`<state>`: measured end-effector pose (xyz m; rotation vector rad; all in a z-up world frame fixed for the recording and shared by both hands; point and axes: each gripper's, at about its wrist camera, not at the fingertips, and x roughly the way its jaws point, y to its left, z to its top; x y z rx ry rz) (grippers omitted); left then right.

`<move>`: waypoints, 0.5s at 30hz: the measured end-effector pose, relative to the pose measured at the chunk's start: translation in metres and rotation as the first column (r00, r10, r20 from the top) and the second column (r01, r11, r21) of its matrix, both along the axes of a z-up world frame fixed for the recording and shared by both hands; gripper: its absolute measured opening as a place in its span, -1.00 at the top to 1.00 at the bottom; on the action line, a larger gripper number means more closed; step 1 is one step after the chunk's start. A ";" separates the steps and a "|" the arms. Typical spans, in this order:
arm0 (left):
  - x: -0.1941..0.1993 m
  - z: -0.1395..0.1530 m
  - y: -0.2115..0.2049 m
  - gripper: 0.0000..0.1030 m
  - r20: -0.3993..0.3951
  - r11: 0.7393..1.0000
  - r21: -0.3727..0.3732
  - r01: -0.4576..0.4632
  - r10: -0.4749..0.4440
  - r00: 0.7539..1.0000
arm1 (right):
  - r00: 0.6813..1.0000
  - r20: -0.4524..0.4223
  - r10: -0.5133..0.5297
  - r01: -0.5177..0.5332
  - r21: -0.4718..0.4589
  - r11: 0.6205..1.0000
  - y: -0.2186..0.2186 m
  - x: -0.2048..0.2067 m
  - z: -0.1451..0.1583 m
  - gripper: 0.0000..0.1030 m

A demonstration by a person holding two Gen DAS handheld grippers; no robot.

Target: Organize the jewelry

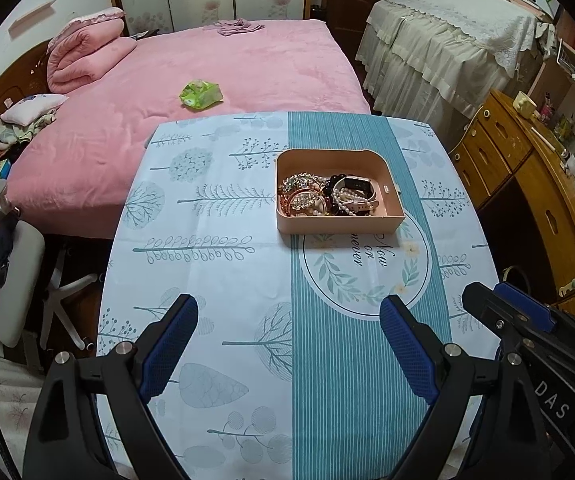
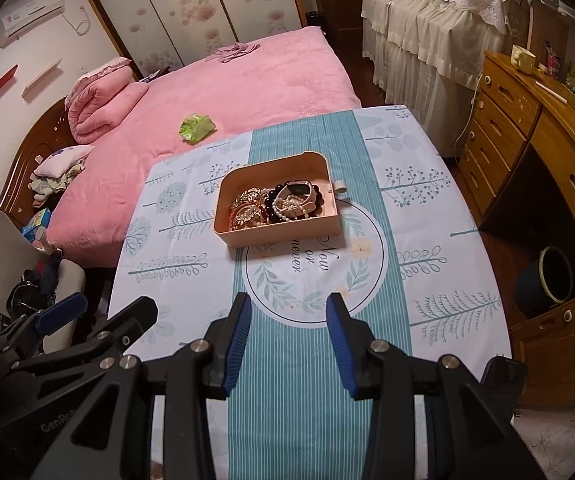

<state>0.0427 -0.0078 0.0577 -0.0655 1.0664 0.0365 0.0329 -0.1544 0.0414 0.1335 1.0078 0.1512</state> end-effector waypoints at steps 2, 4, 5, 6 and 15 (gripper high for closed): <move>0.000 0.000 0.000 -0.77 0.000 1.000 -0.001 0.001 -0.001 1.000 | 1.000 -0.003 0.001 -0.001 0.001 1.000 0.000 0.001 0.000 0.22; 0.001 0.000 0.000 -0.77 -0.002 1.000 -0.004 -0.001 0.001 1.000 | 1.000 -0.006 0.001 -0.001 0.002 1.000 -0.001 0.002 0.000 0.20; 0.001 0.000 0.000 -0.77 -0.004 1.000 -0.003 -0.006 0.006 1.000 | 1.000 -0.005 0.002 -0.002 0.002 1.000 -0.001 0.002 0.000 0.19; 0.002 0.000 0.001 -0.77 -0.006 1.000 -0.002 -0.013 0.013 1.000 | 1.000 -0.006 0.003 -0.003 0.002 1.000 -0.001 0.002 0.000 0.17; 0.003 0.000 0.002 -0.77 -0.024 0.998 -0.015 -0.055 0.055 0.998 | 1.000 0.015 0.028 -0.028 0.006 1.000 -0.003 0.002 0.003 -0.26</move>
